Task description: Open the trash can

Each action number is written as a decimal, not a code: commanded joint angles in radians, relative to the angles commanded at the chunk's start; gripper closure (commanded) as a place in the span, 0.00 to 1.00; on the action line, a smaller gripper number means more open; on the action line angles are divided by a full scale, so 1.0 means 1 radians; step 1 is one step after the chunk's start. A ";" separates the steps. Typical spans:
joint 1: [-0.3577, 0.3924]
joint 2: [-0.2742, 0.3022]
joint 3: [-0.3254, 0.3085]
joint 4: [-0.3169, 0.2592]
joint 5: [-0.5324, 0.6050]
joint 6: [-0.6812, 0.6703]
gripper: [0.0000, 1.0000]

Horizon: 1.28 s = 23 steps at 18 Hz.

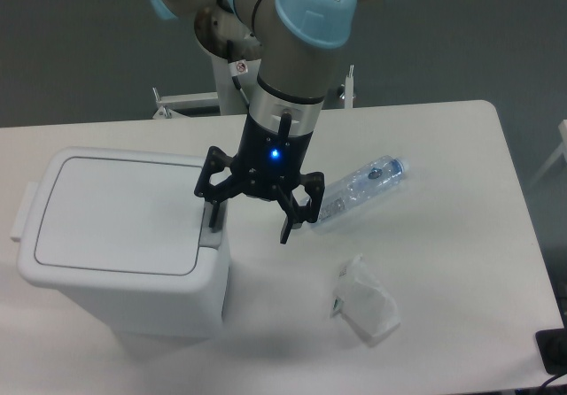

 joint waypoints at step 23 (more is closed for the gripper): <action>0.279 -0.055 0.110 0.055 0.011 0.187 0.00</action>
